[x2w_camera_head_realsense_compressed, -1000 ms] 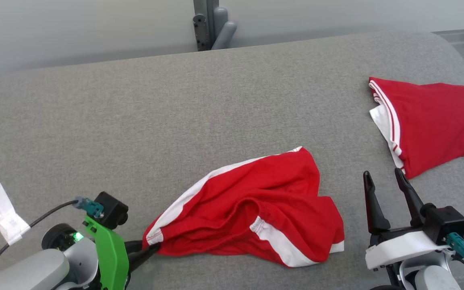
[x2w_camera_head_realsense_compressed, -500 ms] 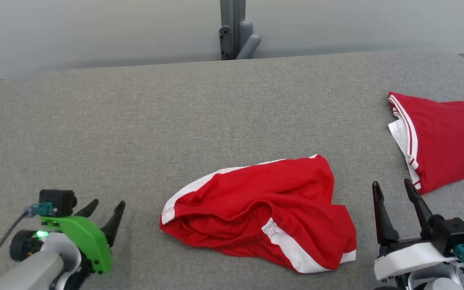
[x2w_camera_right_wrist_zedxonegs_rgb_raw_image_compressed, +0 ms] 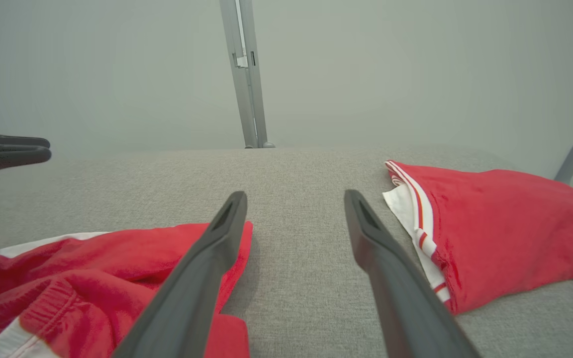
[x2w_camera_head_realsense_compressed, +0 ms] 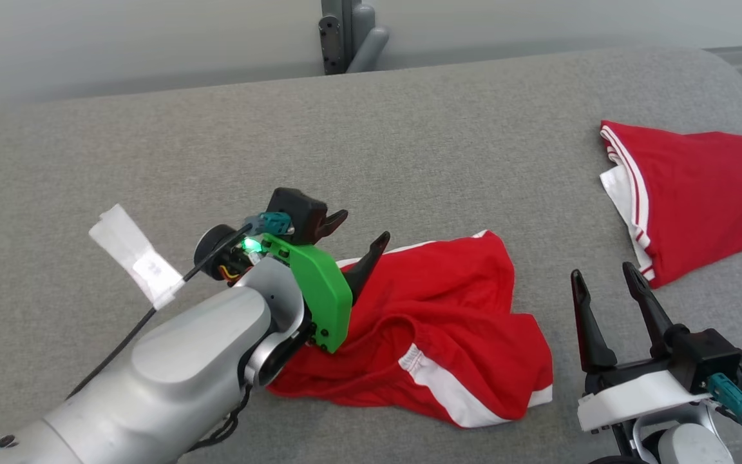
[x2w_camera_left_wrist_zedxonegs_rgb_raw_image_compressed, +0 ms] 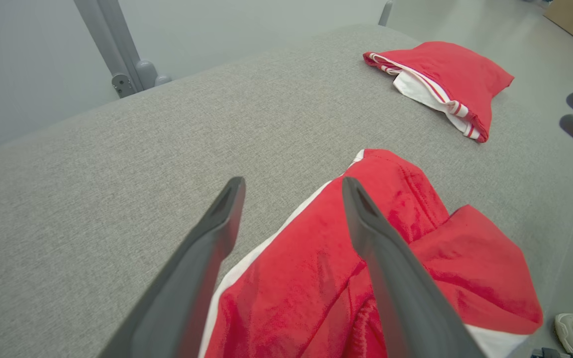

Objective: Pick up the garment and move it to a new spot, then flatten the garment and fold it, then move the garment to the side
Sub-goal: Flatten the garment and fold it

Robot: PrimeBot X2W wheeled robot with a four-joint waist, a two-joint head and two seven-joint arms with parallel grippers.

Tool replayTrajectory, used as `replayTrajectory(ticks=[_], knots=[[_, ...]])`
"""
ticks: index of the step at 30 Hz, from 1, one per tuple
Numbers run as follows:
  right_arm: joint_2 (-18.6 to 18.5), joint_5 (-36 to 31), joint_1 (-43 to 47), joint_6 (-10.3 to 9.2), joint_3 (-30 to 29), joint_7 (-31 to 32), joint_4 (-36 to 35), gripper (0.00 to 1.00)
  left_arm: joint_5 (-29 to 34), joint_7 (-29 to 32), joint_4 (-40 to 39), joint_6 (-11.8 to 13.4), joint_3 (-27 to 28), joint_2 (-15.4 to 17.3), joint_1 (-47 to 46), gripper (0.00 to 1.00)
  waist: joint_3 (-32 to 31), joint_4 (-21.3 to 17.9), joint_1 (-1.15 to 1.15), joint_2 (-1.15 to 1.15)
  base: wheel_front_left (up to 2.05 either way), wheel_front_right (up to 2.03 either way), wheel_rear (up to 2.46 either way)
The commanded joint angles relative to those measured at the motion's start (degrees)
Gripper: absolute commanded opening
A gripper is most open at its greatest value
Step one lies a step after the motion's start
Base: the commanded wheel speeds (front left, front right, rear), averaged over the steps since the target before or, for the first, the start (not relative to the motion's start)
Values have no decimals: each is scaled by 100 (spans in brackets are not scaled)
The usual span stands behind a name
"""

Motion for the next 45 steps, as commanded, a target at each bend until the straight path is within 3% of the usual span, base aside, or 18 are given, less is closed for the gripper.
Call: replayTrajectory(ticks=[1, 6, 12, 16, 24, 25, 26, 27, 28, 36, 43, 45], knots=[[-18, 9, -76, -8, 39, 2, -17, 100, 37, 92, 146, -52, -25, -72, -155, 100, 279, -360, 0, 69, 0, 0, 0], [8, 62, -183, -8, 143, 2, 11, 100, 296, 485, 966, -401, -122, -486, -523, 100, 484, -879, 0, 69, 0, 0, 0], [16, 196, -88, -8, 58, 2, 29, 100, 538, 511, 1651, -882, -187, -826, -485, 100, 532, -1302, 0, 69, 0, 0, 0], [18, 286, -21, -8, 23, 2, 31, 100, 590, 587, 1955, -1131, -203, -1007, -303, 100, 515, -1408, 0, 69, 0, 0, 0], [18, 385, -173, -9, 71, 2, 8, 100, 782, 790, 2529, -1316, -225, -1162, -55, 100, 596, -1449, 0, 69, 0, 0, 0], [17, 394, -190, -9, 76, 2, 10, 100, 778, 808, 2604, -1328, -230, -1171, -18, 89, 609, -1449, 0, 69, 0, 0, 0], [17, 402, -211, -9, 73, 2, 11, 100, 792, 829, 2660, -1346, -235, -1181, 15, 29, 619, -1446, 0, 69, 0, 0, 0], [17, 409, -233, -9, 72, 2, 13, 100, 819, 803, 2695, -1367, -240, -1203, 41, 4, 627, -1443, 0, 69, 0, 0, 0], [17, 419, -246, -9, 72, 2, 15, 100, 793, 767, 2717, -1374, -243, -1231, 78, 0, 631, -1438, 0, 69, 0, 0, 0], [17, 421, -38, -9, -80, 2, 29, 100, 934, 179, 2296, -1411, -221, -1258, 133, 0, 496, -1301, 0, 69, 0, 0, 0], [16, 372, 95, -9, -164, 2, 59, 100, 1128, 268, 1383, -1297, -230, -1053, 749, 0, 337, -1042, 0, 69, 0, 0, 0], [17, 366, 41, -9, -142, 2, 65, 100, 1121, 287, 1307, -1246, -227, -1048, 962, 28, 351, -988, 0, 69, 0, 0, 0]])
